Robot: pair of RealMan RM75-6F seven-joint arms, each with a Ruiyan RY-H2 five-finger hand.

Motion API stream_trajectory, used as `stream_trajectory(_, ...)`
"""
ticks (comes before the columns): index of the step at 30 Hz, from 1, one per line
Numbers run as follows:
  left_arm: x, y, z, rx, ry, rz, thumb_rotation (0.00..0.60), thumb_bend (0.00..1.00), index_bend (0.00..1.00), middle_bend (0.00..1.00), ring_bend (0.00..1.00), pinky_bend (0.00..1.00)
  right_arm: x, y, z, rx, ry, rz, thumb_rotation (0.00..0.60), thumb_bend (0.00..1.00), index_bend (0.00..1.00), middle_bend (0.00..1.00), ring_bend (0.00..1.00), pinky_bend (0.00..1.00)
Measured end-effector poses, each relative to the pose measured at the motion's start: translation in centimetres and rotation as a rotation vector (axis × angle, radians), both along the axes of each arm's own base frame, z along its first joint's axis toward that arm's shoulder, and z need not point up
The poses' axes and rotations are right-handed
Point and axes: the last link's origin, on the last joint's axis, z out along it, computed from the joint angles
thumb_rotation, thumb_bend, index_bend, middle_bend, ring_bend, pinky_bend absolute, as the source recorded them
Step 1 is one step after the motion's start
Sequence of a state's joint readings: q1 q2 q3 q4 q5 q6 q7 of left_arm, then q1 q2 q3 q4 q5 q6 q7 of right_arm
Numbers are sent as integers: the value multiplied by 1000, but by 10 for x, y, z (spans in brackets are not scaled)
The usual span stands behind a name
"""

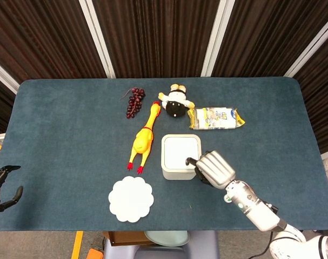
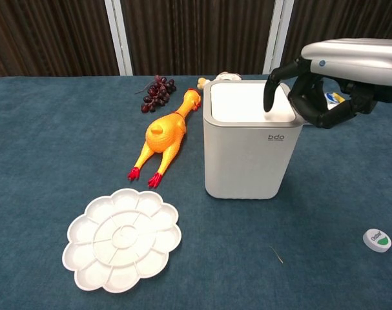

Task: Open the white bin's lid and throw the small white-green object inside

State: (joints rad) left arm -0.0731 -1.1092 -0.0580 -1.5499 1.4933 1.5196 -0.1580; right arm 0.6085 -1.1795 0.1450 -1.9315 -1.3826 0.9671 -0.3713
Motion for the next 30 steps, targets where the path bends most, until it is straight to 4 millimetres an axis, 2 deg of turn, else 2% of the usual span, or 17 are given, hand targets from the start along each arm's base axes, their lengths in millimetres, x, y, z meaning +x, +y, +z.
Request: stream_trajectory(30, 0, -3, 1, -6, -13, 9, 600, 413, 267, 277, 282, 423, 0, 2, -11, 43, 0, -3, 600, 780, 497, 837, 741, 667)
